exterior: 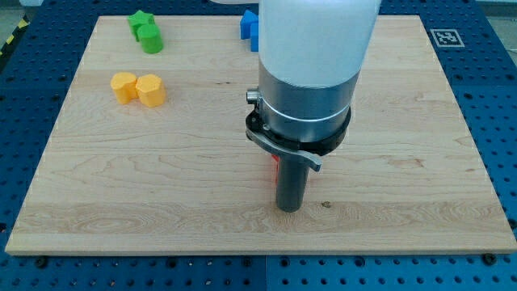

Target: Separate the yellow blocks

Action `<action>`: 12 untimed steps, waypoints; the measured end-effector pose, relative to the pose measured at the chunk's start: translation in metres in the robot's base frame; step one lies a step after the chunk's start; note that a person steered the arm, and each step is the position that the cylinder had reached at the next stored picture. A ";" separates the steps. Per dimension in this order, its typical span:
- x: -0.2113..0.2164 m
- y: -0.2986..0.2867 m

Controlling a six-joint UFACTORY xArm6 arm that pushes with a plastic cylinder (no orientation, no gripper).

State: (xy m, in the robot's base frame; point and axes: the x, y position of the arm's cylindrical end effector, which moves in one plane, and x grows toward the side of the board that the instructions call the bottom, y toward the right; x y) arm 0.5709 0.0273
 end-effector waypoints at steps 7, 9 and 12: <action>-0.167 -0.315; -0.190 -0.288; -0.194 -0.229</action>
State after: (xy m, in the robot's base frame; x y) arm 0.3768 -0.2013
